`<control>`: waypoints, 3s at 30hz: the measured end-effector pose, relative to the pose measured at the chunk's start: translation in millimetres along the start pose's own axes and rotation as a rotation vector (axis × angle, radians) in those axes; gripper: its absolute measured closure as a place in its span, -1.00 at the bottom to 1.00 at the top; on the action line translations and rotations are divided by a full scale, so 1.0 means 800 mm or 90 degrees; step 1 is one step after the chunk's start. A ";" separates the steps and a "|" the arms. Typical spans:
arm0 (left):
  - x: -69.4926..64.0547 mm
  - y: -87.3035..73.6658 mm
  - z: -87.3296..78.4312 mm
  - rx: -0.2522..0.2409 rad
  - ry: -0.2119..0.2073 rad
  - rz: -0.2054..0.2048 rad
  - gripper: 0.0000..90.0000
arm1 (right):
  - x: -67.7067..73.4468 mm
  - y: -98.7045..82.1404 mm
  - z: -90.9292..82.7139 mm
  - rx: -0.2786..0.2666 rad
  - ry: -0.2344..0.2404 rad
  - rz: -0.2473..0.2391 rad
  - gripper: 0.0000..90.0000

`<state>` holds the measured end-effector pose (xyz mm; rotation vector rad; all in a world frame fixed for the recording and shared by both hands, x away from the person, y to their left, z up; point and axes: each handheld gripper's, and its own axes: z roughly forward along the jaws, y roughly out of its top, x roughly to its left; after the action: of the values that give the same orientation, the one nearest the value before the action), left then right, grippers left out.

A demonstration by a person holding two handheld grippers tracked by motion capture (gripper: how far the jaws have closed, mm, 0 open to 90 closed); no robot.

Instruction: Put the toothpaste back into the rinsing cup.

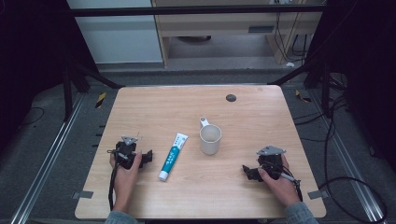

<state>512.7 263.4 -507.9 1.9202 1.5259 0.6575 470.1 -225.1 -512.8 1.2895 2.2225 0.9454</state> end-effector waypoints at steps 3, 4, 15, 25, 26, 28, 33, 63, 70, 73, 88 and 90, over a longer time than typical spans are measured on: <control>0.000 -0.001 -0.001 0.000 -0.004 0.004 -1.00 | 0.000 0.000 0.000 0.000 0.000 0.000 -0.99; 0.000 -0.002 -0.002 0.001 -0.006 0.007 -1.00 | 0.000 0.000 0.000 0.000 0.000 0.000 -0.99; 0.004 -0.002 -0.040 -0.001 -0.030 0.037 -0.89 | 0.000 0.000 0.000 0.000 0.000 0.000 -0.99; -0.025 0.018 -0.070 0.001 -0.027 0.107 -0.87 | 0.000 0.000 0.000 0.000 0.000 -0.001 -0.99; -0.035 0.025 -0.075 0.011 0.015 0.157 -0.87 | -0.001 0.000 0.000 -0.001 -0.001 -0.005 -0.99; -0.042 0.029 -0.079 0.004 0.011 0.173 -0.87 | -0.001 0.000 0.000 -0.001 -0.001 -0.005 -0.99; -0.054 0.036 -0.085 -0.012 -0.051 0.145 -0.80 | -0.001 0.000 0.000 -0.001 -0.001 -0.005 -0.99; -0.115 0.089 -0.052 0.100 -0.107 0.223 -0.65 | -0.001 0.000 0.000 0.000 0.007 -0.003 -0.99; -0.135 0.097 -0.022 0.152 -0.108 0.235 -0.48 | -0.001 0.000 0.000 -0.001 0.007 -0.003 -0.99; -0.142 0.101 -0.006 0.178 -0.098 0.245 -0.41 | -0.001 0.000 0.000 -0.001 0.007 -0.002 -0.99; -0.161 0.113 0.023 0.230 -0.090 0.236 -0.17 | -0.001 0.000 0.000 0.000 0.007 -0.002 -0.99; -0.164 0.114 0.027 0.237 -0.088 0.240 -0.14 | -0.001 0.000 0.000 0.000 0.007 -0.001 -0.99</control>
<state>561.5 117.2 -460.3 2.5159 1.2759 0.3994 470.8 -225.5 -512.8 1.2842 2.2320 0.9549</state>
